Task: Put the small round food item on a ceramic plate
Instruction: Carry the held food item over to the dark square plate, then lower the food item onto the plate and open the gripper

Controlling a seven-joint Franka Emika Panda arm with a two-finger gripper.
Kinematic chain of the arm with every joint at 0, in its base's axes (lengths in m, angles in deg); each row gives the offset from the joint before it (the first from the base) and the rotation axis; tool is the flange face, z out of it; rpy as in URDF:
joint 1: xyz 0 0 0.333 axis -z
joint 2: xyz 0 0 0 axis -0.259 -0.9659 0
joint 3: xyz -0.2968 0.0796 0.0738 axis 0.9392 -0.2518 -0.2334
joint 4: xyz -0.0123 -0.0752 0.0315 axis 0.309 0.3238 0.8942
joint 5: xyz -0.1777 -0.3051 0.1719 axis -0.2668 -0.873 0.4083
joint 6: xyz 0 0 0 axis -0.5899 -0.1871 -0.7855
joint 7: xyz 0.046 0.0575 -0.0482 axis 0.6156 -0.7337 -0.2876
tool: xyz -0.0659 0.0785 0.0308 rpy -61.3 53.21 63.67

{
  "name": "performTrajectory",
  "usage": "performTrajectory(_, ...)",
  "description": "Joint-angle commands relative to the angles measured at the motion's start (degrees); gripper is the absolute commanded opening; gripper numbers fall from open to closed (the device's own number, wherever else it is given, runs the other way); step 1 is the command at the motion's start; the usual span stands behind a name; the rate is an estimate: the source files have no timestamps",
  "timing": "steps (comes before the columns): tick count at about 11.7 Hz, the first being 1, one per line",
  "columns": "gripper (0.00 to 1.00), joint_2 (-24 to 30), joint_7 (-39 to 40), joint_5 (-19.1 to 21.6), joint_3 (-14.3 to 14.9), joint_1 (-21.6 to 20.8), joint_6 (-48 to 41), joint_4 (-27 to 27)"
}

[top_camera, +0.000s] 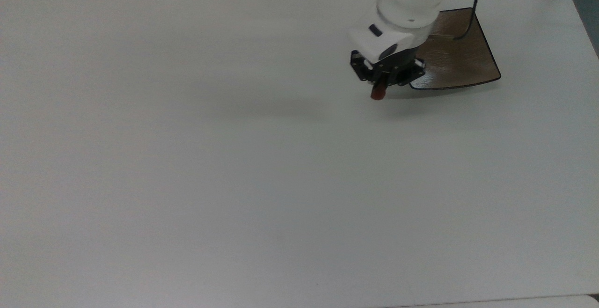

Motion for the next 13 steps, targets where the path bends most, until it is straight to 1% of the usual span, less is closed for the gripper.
performTrajectory(1, 0.10, 0.9, -3.7, 0.6, -3.2, -3.2, 0.4, 2.3)
performTrajectory(2, 0.12, 0.9, -5.7, 0.6, -4.5, -4.1, 0.6, 2.7)
performTrajectory(4, 0.14, 0.9, -6.8, 0.4, -7.5, -4.9, 0.5, 3.4)
performTrajectory(5, 0.25, 0.9, -6.8, 0.3, -8.0, -5.5, 0.6, 4.4)
performTrajectory(7, 0.80, 0.7, -6.6, -1.5, -8.1, -7.2, 0.5, 6.3)
performTrajectory(8, 1.00, 0.4, -6.6, -4.0, -8.2, -7.6, 0.5, 6.9)
performTrajectory(9, 1.00, 0.4, -6.6, -5.1, -8.2, -8.0, 0.5, 7.0)
performTrajectory(11, 1.00, 0.5, -6.6, -5.5, -8.2, -7.6, -0.1, 6.8)
performTrajectory(13, 1.00, 0.7, -6.6, -8.9, -8.2, -6.5, -1.1, 6.5)
